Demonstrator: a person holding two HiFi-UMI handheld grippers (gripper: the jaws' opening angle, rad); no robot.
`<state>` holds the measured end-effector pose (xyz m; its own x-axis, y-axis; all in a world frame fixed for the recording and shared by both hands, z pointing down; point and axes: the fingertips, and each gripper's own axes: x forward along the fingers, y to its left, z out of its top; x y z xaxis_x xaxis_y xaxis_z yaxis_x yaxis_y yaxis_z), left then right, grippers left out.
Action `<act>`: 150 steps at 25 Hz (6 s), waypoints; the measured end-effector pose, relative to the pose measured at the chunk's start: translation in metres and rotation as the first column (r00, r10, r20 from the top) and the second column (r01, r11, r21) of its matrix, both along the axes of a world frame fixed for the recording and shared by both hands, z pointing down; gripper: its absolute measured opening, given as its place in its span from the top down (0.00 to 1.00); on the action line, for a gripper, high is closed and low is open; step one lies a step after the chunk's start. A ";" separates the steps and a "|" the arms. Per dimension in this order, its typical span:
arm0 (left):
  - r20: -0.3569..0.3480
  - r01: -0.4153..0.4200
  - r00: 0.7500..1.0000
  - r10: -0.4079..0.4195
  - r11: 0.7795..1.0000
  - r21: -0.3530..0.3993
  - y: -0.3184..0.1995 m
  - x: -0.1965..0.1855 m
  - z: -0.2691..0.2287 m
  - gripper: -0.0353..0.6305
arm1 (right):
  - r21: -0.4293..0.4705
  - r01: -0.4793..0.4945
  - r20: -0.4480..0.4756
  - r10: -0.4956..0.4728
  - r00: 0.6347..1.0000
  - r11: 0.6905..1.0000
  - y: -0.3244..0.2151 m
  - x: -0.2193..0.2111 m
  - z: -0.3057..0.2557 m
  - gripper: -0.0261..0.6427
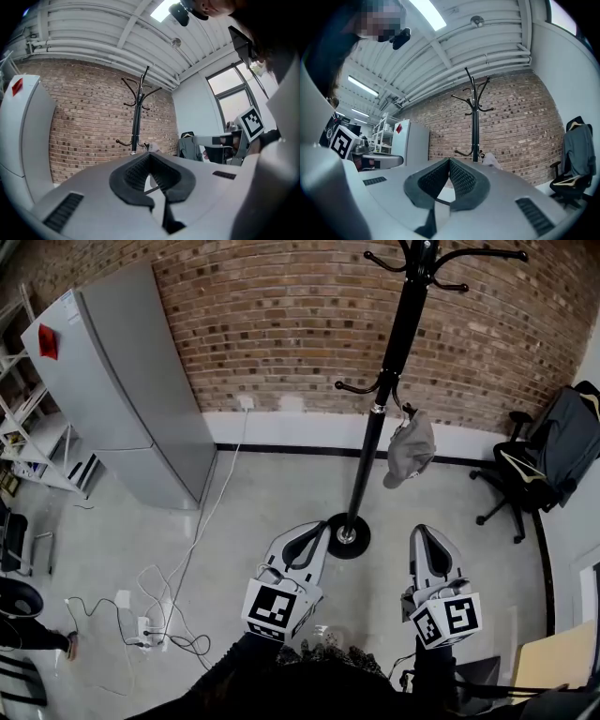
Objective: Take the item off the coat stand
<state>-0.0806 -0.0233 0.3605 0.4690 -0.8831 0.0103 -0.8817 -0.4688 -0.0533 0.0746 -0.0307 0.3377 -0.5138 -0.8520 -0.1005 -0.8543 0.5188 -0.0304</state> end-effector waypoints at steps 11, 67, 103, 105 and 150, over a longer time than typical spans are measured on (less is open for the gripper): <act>-0.010 -0.011 1.000 0.011 1.000 0.017 -0.066 0.031 -0.004 0.95 | 0.003 -0.002 -0.012 0.002 1.000 1.000 -0.062 0.029 0.001 0.95; -0.001 -0.184 0.983 0.184 0.983 -0.021 -0.267 0.057 0.014 0.95 | -0.187 -0.024 -0.161 -0.007 0.987 0.982 -0.273 0.048 0.090 0.46; -0.007 -0.172 0.985 0.171 0.985 -0.019 -0.265 0.050 0.011 0.95 | -0.138 0.000 -0.190 -0.027 0.981 0.990 -0.270 0.045 0.077 0.92; -0.011 -0.173 0.985 0.173 0.985 -0.018 -0.263 0.052 0.011 0.95 | -0.130 -0.001 -0.188 -0.024 0.982 0.991 -0.266 0.047 0.072 0.92; -0.022 -0.258 0.966 0.257 0.964 -0.065 -0.216 0.112 0.029 0.95 | -0.083 -0.341 -0.049 0.338 0.940 0.936 -0.160 0.156 0.042 0.92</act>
